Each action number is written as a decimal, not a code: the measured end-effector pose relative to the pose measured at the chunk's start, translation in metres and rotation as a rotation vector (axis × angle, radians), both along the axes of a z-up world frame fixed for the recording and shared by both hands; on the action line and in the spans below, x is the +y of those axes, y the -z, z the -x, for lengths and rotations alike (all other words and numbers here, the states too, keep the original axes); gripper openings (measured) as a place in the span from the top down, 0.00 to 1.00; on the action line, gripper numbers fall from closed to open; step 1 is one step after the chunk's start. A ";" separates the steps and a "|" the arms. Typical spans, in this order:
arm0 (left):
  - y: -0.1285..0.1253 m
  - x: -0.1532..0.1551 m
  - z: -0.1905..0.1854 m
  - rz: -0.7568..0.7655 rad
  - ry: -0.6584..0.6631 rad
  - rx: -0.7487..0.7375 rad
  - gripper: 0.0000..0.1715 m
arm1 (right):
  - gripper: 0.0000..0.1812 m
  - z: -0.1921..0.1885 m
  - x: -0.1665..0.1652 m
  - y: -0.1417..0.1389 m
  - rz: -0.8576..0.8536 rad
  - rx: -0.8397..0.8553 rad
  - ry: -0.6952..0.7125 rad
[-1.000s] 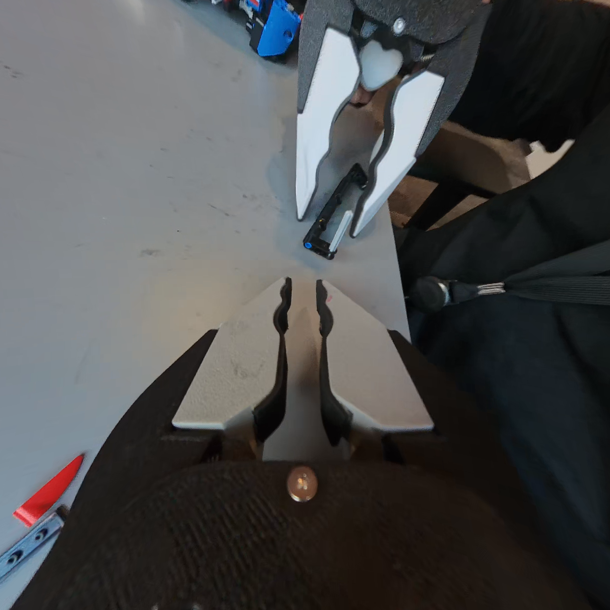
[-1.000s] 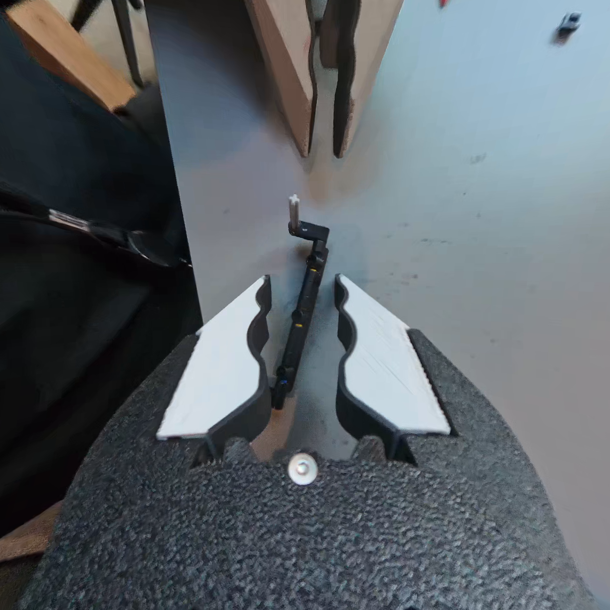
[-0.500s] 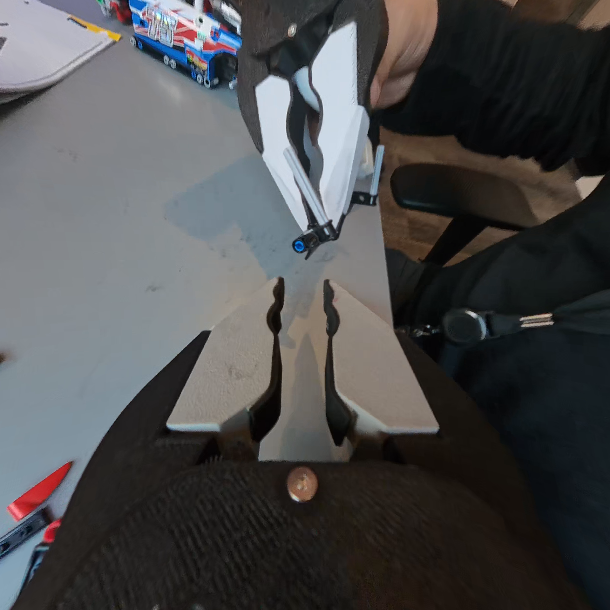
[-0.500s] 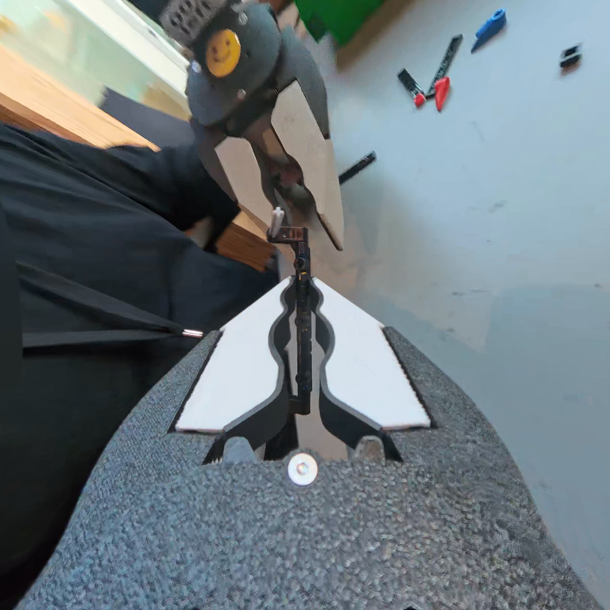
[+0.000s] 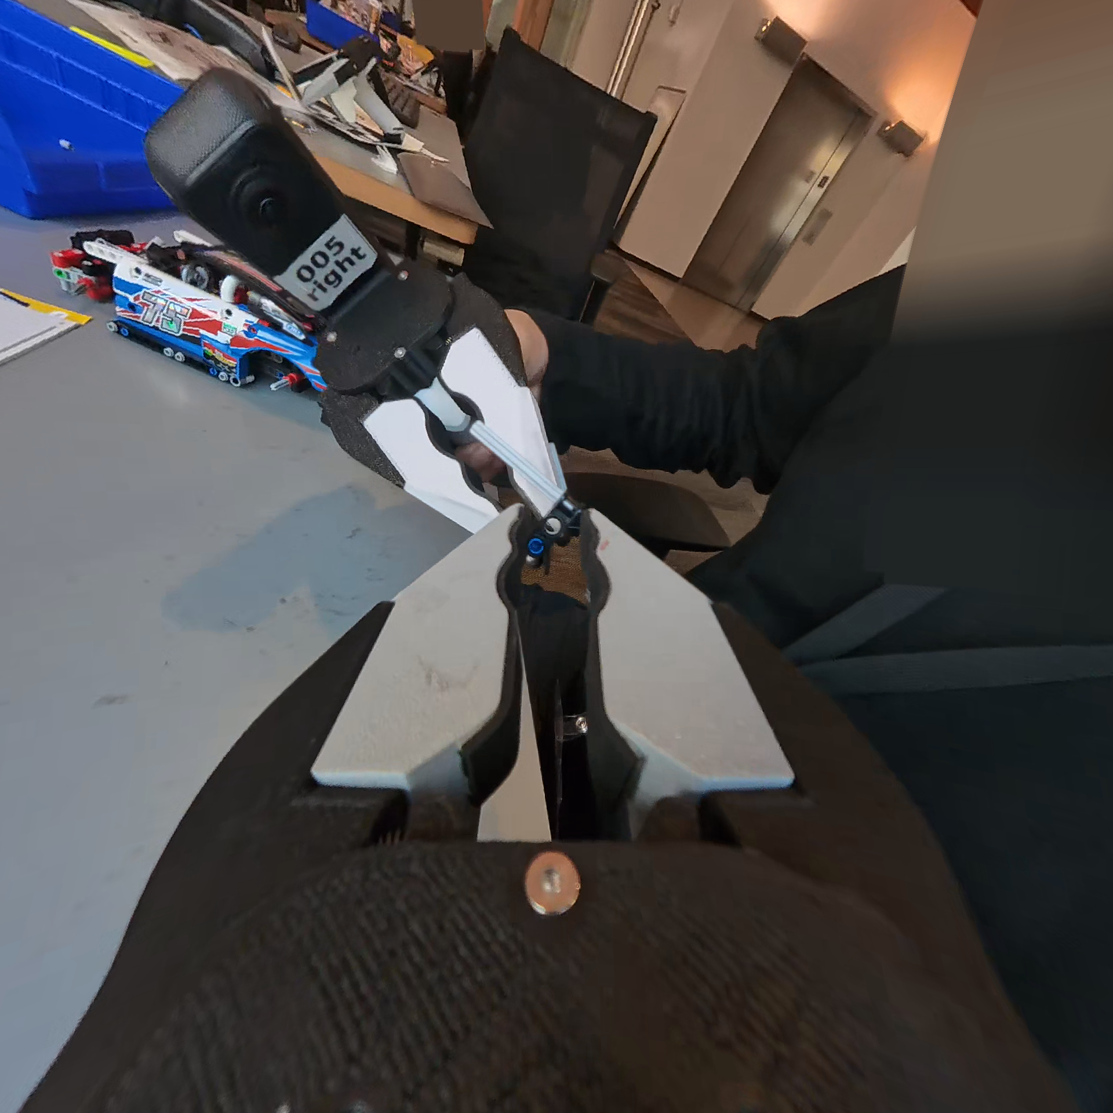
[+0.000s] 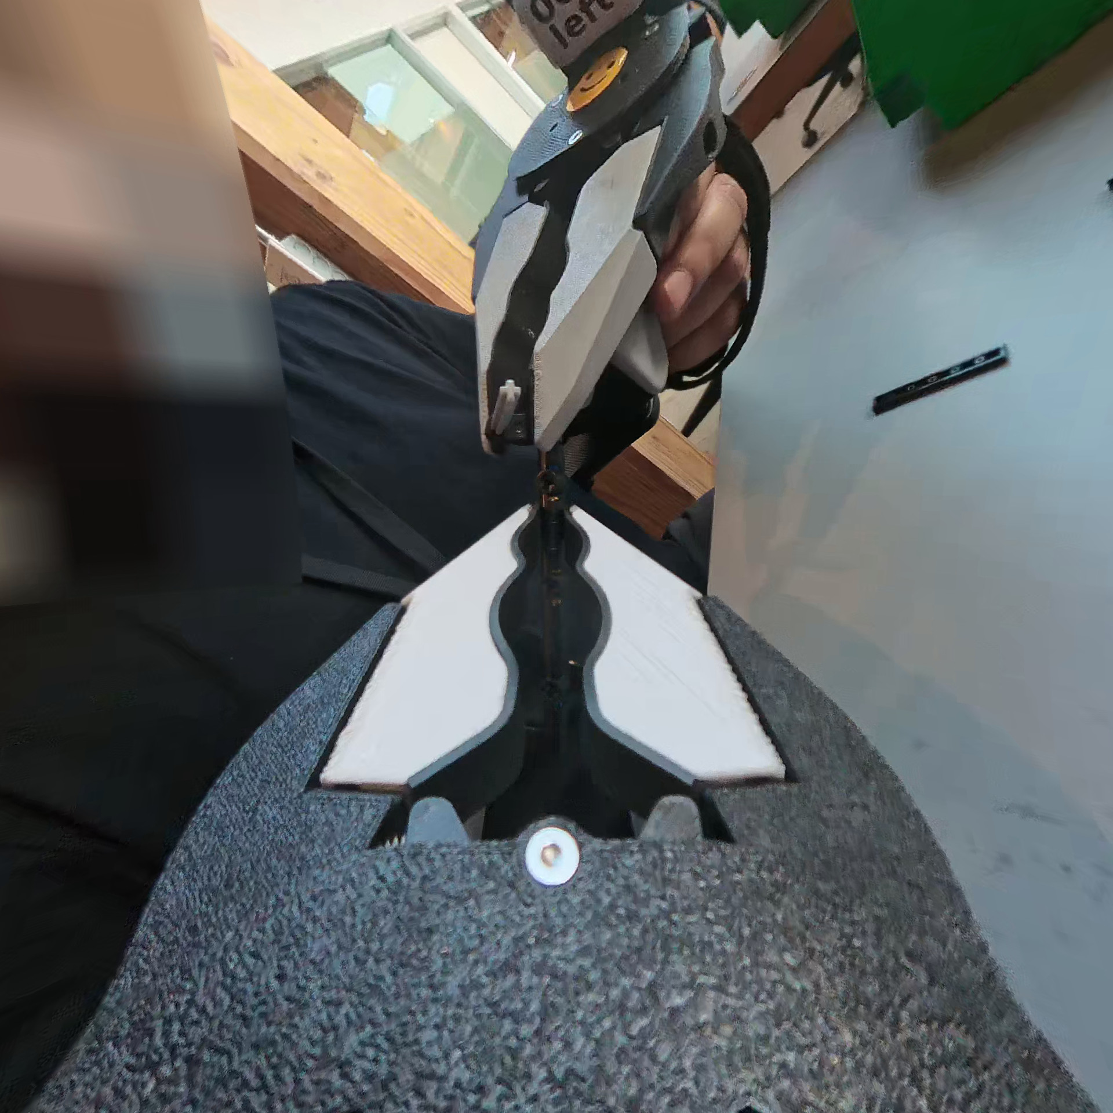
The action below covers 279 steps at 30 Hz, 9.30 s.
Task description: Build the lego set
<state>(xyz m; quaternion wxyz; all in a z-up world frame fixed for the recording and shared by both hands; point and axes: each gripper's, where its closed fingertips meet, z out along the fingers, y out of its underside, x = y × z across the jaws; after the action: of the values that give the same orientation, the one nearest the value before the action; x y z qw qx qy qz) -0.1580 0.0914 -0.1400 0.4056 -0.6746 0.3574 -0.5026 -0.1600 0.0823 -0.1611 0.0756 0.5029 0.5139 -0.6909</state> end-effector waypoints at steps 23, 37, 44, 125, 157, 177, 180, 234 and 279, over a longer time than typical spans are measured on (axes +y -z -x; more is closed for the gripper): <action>0.006 -0.004 0.008 -0.261 -0.060 0.235 0.97 | 0.80 0.014 0.011 0.009 -0.243 0.072 0.055; 0.032 0.008 0.009 -0.309 -0.126 0.435 0.97 | 0.69 0.016 0.024 -0.008 -0.993 0.220 0.273; 0.039 0.006 0.004 -0.434 -0.119 0.534 0.97 | 0.71 0.021 0.026 0.010 -1.083 0.206 0.236; 0.100 0.035 0.043 -0.702 -0.359 0.787 0.97 | 0.73 -0.039 0.080 0.083 -0.949 -0.046 0.446; 0.062 0.074 -0.022 -0.250 -0.311 0.221 0.97 | 0.75 -0.127 0.080 0.038 -1.032 0.179 1.078; 0.028 0.092 -0.078 -0.100 -0.260 -0.102 0.97 | 0.74 -0.193 0.087 0.054 -1.214 0.152 1.049; 0.024 0.094 -0.084 0.025 -0.295 -0.209 0.97 | 0.71 -0.209 0.087 0.068 -1.275 0.057 1.050; -0.015 0.135 -0.128 0.376 -0.209 -0.602 1.00 | 0.99 -0.214 0.150 -0.001 -1.070 0.240 1.050; 0.044 0.132 -0.197 0.113 -0.085 -0.074 0.89 | 0.99 -0.222 0.172 -0.004 -0.512 0.229 1.168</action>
<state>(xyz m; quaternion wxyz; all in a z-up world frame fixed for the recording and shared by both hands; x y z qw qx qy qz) 0.0389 0.2236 -0.1843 0.4008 -0.6918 0.2843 -0.5290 0.0620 0.2540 -0.1571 -0.4904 0.6248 0.3090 -0.5232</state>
